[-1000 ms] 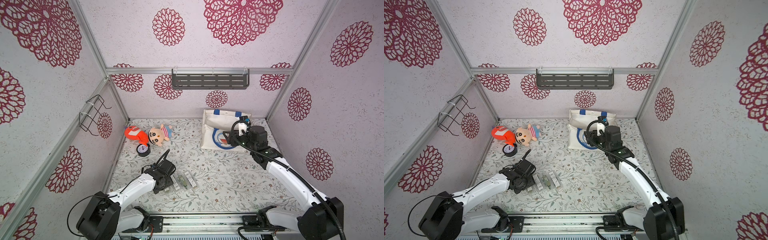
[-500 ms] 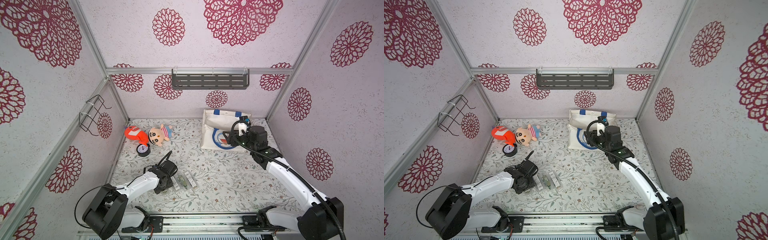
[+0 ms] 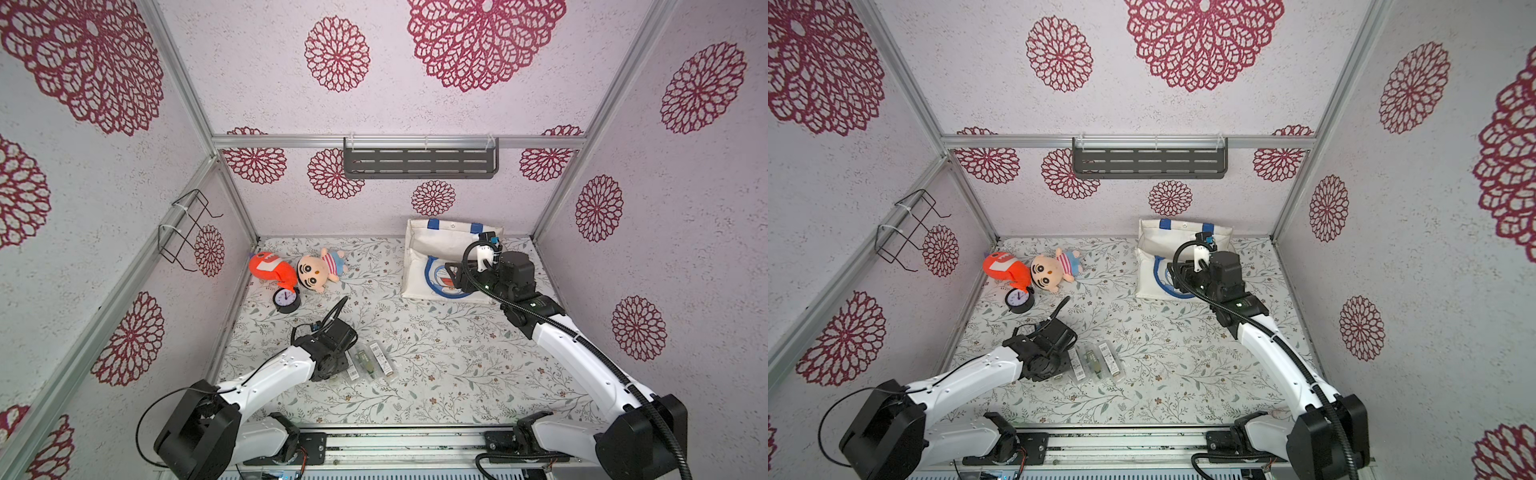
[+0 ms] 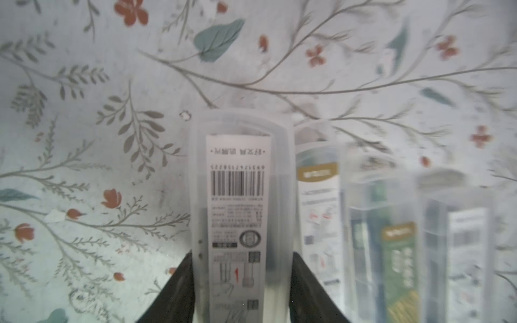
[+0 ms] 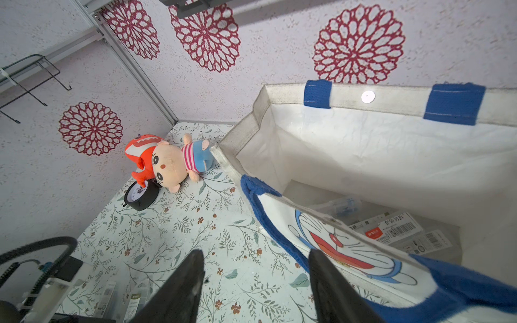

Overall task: Put the compass set into the canvas bag
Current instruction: Pick up the compass set at the center of the board, then place the compass set in the canvas bag.

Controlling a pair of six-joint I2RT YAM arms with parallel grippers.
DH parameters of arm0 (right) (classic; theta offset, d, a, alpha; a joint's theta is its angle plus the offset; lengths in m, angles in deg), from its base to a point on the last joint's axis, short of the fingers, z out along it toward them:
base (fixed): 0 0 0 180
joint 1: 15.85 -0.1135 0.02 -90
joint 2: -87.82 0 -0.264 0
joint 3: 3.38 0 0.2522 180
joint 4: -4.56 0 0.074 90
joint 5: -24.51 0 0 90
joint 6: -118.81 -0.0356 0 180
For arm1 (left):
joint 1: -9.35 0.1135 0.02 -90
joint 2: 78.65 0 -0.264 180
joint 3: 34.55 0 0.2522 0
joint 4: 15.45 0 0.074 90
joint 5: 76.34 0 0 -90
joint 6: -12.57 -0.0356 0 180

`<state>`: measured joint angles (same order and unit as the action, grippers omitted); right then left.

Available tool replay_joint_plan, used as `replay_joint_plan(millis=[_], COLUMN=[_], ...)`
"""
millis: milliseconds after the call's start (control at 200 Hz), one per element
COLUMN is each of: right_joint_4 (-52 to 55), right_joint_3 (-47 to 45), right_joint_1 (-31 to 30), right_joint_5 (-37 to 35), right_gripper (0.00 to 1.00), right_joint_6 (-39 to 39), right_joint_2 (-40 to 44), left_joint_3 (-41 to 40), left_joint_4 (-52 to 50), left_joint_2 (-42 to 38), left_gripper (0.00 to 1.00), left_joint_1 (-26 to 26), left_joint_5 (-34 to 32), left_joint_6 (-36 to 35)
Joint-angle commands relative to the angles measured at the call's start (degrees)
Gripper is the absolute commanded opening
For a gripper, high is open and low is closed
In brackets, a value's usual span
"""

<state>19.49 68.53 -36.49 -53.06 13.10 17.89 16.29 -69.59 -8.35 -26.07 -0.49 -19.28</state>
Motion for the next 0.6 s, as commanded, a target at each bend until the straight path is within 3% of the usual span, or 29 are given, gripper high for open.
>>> replay_joint_plan(millis=[0,180,375,595], right_joint_4=[0.3,3.1,6.4,6.8], right_joint_3=[2.3,3.9,8.0,10.9], right_joint_1=[-0.3,-0.2,-0.2,-2.0], right_joint_5=[0.9,1.7,8.3,14.8], right_gripper=[0.63,0.64,0.66,0.65], right_joint_6=[-1.1,-2.1,-3.9,-7.8], right_joint_2=[1.7,1.5,-1.2,-5.5], left_joint_3=[4.6,10.3,12.6,17.2], left_joint_4=[-0.1,2.4,16.4,27.3], left_joint_2=[-3.5,-4.6,-2.2,3.9], left_gripper=[0.43,0.40,0.34,0.33], left_joint_1=[-0.6,-0.7,-1.0,-1.0], left_joint_5=[-2.2,-0.6,5.2,15.9], left_joint_6=[-6.5,-18.5,-32.4,-41.8])
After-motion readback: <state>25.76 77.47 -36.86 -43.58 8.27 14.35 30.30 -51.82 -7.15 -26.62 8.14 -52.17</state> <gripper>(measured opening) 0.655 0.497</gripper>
